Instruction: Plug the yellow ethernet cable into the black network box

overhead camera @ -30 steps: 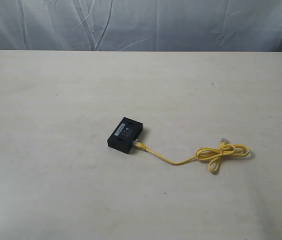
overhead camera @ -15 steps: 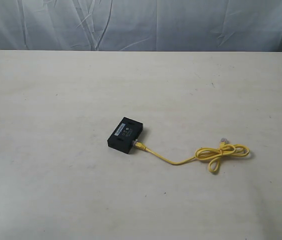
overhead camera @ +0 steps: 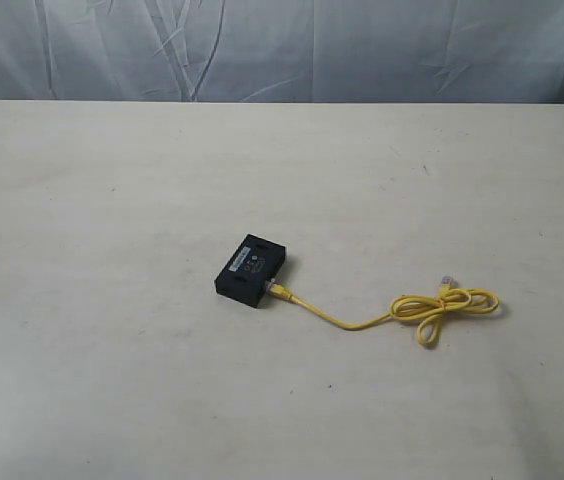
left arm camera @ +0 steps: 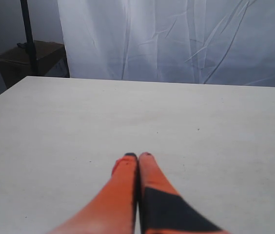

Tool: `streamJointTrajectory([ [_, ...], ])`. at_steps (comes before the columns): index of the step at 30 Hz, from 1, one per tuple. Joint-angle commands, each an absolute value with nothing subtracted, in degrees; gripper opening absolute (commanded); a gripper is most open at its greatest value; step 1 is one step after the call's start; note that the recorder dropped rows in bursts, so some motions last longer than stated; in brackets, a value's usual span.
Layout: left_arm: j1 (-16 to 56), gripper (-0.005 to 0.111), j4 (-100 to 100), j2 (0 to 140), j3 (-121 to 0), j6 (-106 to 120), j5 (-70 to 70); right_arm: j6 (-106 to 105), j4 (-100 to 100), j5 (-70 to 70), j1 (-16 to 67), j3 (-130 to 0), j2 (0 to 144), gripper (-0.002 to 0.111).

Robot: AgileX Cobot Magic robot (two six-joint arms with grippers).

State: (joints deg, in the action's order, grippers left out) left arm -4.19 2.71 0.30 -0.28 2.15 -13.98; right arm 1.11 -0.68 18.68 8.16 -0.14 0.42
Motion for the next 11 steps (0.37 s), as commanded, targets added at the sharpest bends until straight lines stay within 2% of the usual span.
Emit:
streamJointTrajectory([
  [1,-4.45,0.000,2.49,0.00,0.00,2.16,-13.29,1.18,-0.47,18.44,8.04,0.00,0.00,0.000],
  [11,-4.45,0.000,2.49,0.00,0.00,2.16,-13.29,1.07,-0.74,18.08,8.04,0.00,0.00,0.000],
])
